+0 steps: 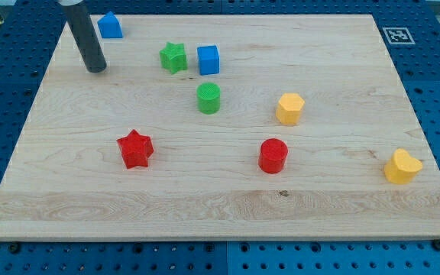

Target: Place the green star at the top center

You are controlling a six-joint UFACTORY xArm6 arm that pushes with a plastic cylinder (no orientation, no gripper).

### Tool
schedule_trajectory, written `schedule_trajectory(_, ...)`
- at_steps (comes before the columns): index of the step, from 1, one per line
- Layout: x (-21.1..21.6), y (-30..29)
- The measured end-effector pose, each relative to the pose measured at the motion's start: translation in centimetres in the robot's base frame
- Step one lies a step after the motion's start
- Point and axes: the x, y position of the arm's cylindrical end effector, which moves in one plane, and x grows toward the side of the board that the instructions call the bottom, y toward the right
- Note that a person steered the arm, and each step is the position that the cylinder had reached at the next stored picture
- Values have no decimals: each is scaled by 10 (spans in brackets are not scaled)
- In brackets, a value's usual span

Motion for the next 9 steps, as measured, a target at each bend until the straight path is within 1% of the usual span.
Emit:
schedule_trajectory(2, 23, 43)
schedule_trajectory(4, 23, 128)
schedule_trajectory(5, 23, 154)
schedule_trajectory(7, 22, 128)
schedule_trajectory(9, -8, 132)
